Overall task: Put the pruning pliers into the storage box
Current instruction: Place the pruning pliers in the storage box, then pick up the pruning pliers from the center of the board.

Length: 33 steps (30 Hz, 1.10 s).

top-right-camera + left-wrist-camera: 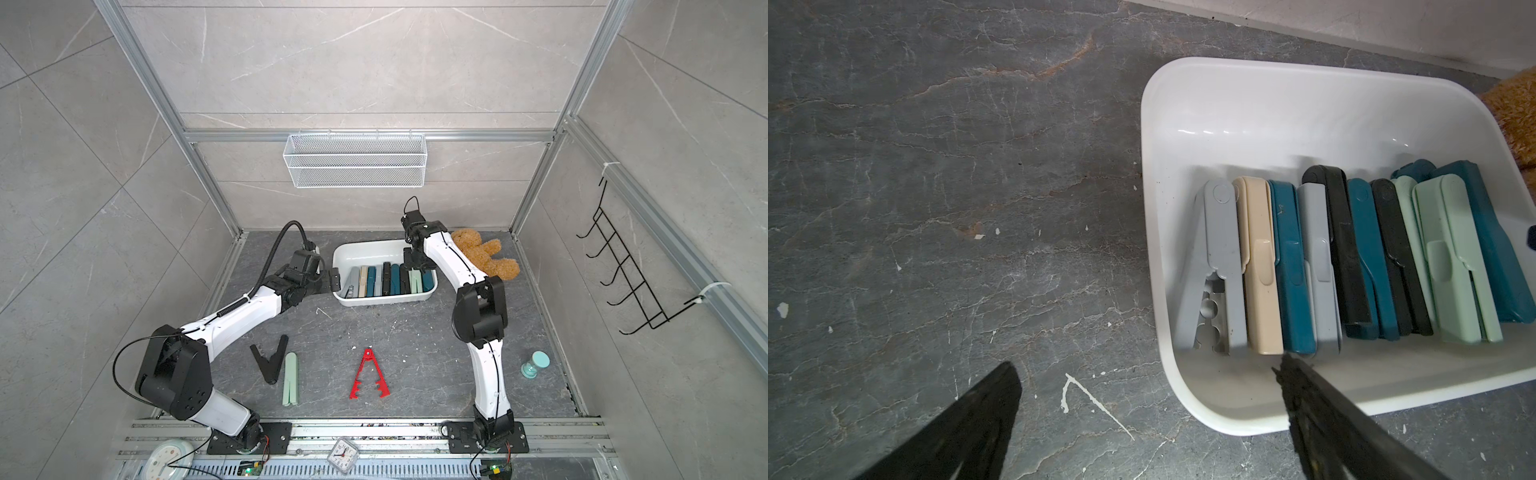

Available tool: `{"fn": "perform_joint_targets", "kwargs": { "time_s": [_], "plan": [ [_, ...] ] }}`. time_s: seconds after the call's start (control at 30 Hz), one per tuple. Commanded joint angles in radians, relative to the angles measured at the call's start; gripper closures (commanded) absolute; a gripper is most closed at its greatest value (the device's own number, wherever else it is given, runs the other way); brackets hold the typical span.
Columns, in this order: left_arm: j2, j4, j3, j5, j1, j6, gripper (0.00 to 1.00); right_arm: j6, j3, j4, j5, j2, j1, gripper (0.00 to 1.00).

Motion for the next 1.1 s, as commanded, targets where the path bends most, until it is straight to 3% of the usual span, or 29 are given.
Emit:
{"fn": "perform_joint_targets", "kwargs": {
  "time_s": [0.0,0.23,0.57,0.8,1.07],
  "plan": [
    [-0.007,-0.022,0.029,-0.057,-0.032,-0.002,0.00,0.008,-0.144,0.173,0.011,-0.135,-0.001,0.42],
    [-0.007,-0.040,0.021,-0.083,-0.084,-0.038,0.00,-0.018,-0.484,0.441,0.003,-0.361,-0.003,0.30],
    [-0.031,-0.121,-0.001,-0.153,-0.118,-0.121,0.00,-0.032,-0.826,0.704,-0.203,-0.559,-0.005,0.29],
    [-0.113,-0.195,-0.100,-0.200,-0.122,-0.267,0.00,-0.021,-0.947,0.801,-0.311,-0.590,-0.004,0.29],
    [-0.246,-0.313,-0.245,-0.198,-0.138,-0.461,0.00,-0.036,-0.981,0.800,-0.288,-0.600,-0.005,0.29]
  ]
}}
